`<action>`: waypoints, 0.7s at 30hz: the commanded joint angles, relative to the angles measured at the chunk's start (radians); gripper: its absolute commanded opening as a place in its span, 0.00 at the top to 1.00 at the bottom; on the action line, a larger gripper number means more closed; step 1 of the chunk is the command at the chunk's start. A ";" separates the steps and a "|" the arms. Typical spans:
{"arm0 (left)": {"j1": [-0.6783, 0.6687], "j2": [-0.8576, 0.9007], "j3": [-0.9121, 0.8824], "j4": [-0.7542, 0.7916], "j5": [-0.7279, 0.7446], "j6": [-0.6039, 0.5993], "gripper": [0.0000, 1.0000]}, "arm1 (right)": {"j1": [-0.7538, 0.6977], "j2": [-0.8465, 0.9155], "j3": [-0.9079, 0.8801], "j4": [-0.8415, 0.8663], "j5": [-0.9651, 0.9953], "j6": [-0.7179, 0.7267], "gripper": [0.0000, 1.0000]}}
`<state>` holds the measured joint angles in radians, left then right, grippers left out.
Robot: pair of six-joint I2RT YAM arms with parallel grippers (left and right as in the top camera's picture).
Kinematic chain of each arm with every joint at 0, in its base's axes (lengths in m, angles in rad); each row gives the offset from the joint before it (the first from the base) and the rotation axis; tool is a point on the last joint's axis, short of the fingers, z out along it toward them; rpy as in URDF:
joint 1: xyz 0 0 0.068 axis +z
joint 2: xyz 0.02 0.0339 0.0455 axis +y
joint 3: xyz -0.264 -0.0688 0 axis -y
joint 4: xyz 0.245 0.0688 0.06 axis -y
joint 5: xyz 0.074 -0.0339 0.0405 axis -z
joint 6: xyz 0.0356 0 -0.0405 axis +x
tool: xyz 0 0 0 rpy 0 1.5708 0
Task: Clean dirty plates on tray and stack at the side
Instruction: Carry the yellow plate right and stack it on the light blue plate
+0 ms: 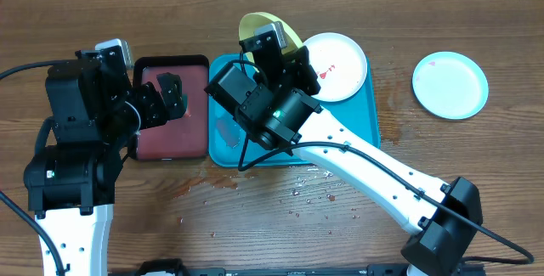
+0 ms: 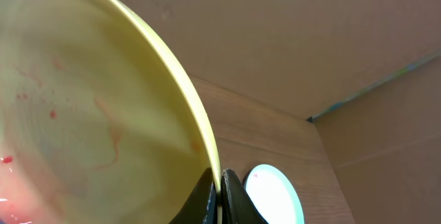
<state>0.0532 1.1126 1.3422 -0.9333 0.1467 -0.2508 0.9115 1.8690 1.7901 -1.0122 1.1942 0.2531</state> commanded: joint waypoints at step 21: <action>-0.001 -0.008 0.007 -0.031 0.010 0.028 0.00 | -0.025 -0.027 0.005 0.065 -0.327 -0.137 0.96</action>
<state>0.0532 1.1126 1.3422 -0.9611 0.1467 -0.2504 0.8955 1.8690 1.7912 -0.9360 1.0203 0.1265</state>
